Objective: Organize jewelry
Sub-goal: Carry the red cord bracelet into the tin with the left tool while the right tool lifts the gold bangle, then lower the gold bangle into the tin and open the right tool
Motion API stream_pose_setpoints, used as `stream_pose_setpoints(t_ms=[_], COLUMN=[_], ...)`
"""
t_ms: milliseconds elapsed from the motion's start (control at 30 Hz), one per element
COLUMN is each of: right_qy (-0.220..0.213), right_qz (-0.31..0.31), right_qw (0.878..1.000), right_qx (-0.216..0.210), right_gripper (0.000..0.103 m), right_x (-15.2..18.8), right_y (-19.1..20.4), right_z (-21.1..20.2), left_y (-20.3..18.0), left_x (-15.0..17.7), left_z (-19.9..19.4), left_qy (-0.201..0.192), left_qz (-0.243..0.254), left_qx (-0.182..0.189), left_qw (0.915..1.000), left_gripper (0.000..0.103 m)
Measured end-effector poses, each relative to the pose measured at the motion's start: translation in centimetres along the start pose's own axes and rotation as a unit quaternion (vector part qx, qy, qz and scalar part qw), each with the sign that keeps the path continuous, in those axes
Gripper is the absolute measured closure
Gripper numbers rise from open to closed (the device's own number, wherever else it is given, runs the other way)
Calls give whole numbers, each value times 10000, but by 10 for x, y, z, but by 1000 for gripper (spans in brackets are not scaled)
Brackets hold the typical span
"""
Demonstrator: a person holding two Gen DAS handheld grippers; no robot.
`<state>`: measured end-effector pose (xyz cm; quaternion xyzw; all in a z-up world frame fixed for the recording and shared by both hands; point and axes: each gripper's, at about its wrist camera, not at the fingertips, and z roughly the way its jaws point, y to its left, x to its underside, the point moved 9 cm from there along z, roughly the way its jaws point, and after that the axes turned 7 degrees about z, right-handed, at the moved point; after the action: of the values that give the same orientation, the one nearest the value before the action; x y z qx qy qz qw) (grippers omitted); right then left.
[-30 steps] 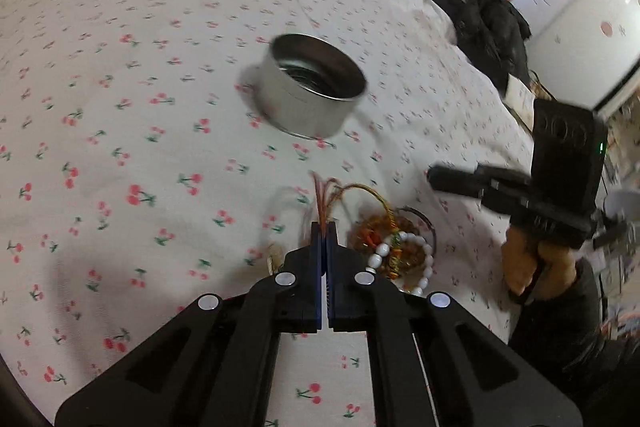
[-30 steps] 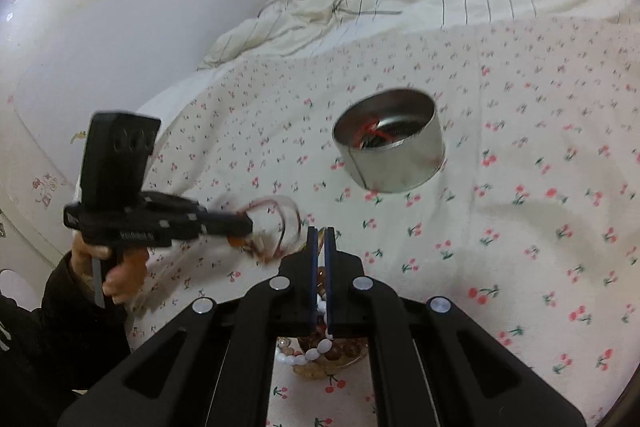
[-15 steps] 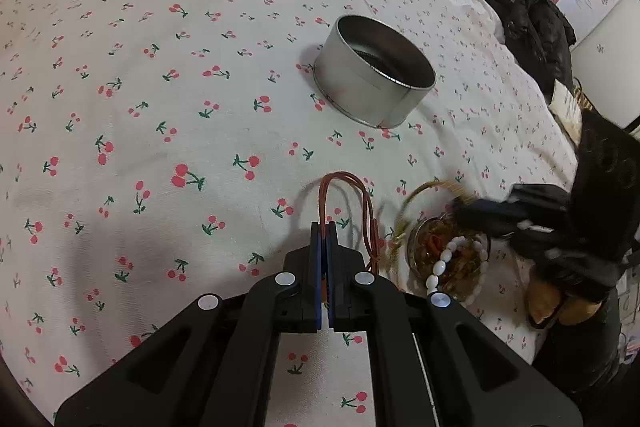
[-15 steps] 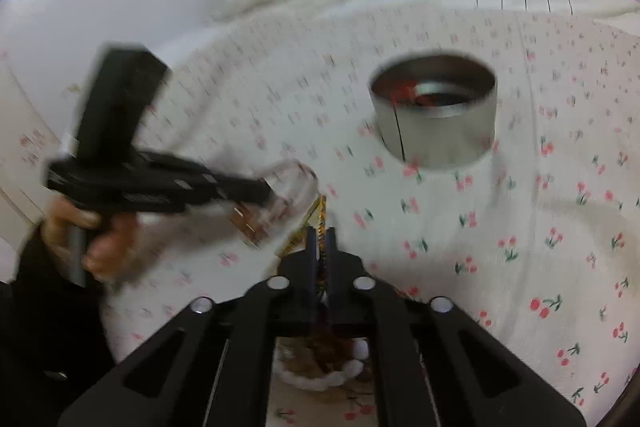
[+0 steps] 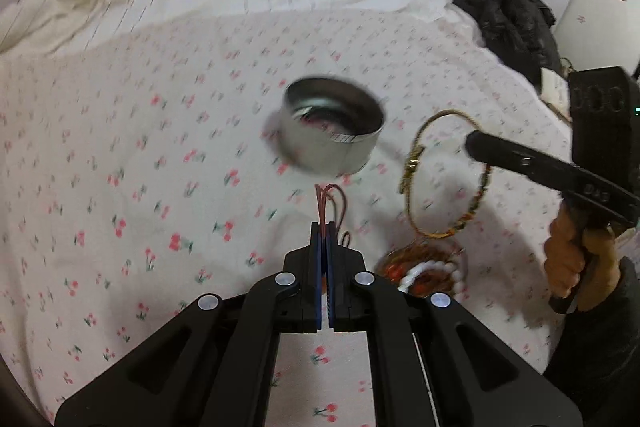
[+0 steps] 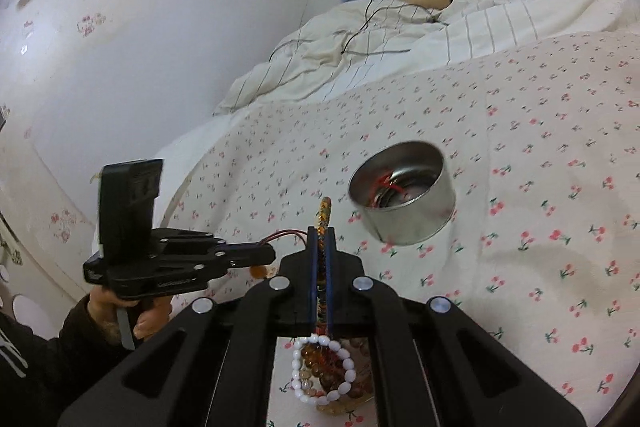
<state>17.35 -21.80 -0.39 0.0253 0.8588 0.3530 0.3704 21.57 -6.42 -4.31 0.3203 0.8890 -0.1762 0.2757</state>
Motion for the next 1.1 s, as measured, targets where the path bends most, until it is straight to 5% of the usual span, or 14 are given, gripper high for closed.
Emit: stream_pose_setpoints(t_ms=[333, 567, 733, 867, 967, 1033, 1100], right_qy=[-504, -614, -609, -598, -572, -545, -539], right_qz=[368, 521, 493, 477, 483, 457, 449], right_qw=[9979, 9965, 9965, 9965, 9965, 9967, 9968], right_qx=[146, 221, 299, 338, 360, 380, 393], right_gripper=[99, 99, 99, 99, 99, 99, 99], right_x=[-22, -26, -24, -23, -22, -21, -21], right_y=[-21, -30, -30, -30, -30, -30, -29], right_z=[-28, -32, -32, -30, -27, -25, -23], left_y=[-23, -15, -2, 6, 13, 18, 18], left_x=[-64, -104, -108, -100, -92, -89, -88], left_z=[-6, 38, 77, 100, 111, 107, 98], left_qy=[-359, -312, -66, 173, 405, 375, 271], left_qz=[208, 29, -279, -312, -236, -195, -150], left_qx=[111, 102, 288, 94, -291, -450, -505], left_qw=[9991, 9995, 9992, 9993, 9985, 9981, 9982], left_gripper=[101, 101, 101, 101, 88, 56, 52])
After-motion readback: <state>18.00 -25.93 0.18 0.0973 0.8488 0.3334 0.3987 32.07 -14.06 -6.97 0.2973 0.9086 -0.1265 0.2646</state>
